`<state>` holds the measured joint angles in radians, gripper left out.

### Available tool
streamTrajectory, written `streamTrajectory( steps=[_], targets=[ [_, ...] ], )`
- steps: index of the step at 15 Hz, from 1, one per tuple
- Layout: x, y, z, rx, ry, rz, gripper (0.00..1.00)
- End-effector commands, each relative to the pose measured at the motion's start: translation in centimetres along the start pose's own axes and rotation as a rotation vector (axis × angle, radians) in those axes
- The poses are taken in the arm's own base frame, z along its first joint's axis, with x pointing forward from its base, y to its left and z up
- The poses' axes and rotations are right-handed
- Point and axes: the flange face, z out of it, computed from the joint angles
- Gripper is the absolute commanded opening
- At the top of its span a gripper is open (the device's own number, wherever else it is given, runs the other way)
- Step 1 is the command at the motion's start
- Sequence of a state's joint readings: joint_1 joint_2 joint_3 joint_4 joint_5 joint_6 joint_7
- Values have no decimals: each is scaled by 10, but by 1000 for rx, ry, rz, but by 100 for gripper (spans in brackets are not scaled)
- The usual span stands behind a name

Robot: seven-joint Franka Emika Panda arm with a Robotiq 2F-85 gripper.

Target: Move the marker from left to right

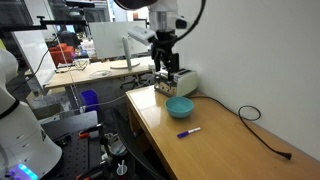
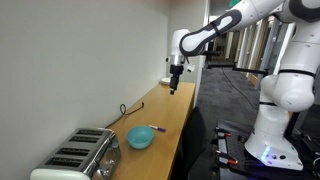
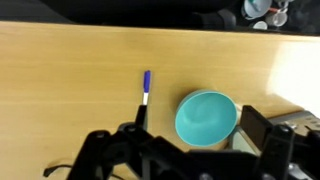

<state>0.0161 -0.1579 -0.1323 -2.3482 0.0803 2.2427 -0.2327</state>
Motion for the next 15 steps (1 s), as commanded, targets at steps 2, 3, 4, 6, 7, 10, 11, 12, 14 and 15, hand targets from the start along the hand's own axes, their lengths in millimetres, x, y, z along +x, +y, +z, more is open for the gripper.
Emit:
streamTrajectory(
  steps=[2, 3, 4, 6, 7, 10, 11, 12, 14, 15],
  targets=[
    [74, 38, 68, -26, -66, -45, 100],
    [85, 49, 82, -22, -79, -50, 100],
    [99, 54, 99, -32, -89, -45, 100],
    [120, 66, 125, -32, -94, -45, 100],
    [129, 71, 138, -38, -98, -42, 100],
    [149, 76, 168, -36, -113, -33, 100],
    [154, 79, 180, -35, -114, -33, 100],
    [158, 78, 187, -36, -120, -23, 100],
    [163, 82, 205, -34, -124, -10, 100],
    [164, 82, 214, -42, -129, -1, 100]
  ],
)
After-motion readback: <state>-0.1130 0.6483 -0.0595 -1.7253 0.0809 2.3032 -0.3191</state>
